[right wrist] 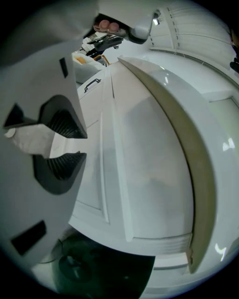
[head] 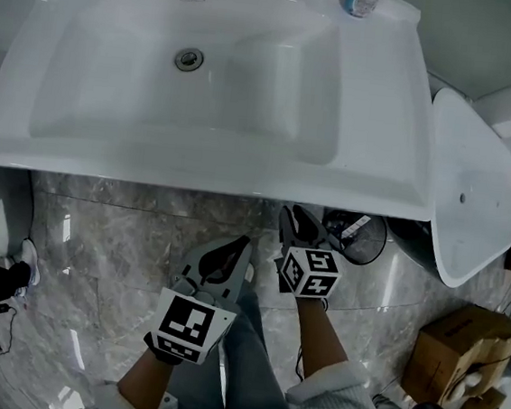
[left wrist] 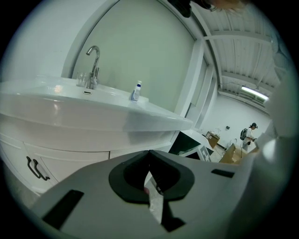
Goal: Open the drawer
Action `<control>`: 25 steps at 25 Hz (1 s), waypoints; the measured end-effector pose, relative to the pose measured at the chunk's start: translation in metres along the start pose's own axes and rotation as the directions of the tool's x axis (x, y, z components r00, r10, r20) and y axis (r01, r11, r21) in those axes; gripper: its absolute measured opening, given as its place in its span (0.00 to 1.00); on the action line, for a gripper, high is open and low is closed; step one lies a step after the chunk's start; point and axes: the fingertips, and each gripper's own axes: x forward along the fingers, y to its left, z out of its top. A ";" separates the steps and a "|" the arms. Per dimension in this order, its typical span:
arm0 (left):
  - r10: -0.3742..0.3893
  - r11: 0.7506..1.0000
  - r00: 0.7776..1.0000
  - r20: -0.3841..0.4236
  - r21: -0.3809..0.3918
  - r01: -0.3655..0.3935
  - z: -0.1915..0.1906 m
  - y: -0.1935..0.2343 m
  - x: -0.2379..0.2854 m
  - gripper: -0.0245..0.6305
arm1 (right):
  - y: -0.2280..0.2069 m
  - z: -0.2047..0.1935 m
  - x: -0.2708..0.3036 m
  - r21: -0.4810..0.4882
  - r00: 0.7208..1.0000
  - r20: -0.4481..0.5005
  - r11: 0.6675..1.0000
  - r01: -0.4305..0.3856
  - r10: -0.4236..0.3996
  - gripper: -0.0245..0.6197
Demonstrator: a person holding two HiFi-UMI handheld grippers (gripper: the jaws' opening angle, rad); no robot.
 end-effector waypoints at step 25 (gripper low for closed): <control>0.077 0.995 0.996 -0.037 -0.061 -0.079 -0.037 0.037 -0.026 0.06 | -0.033 -0.024 0.068 0.060 0.982 -0.116 0.986 0.154 -0.146 0.28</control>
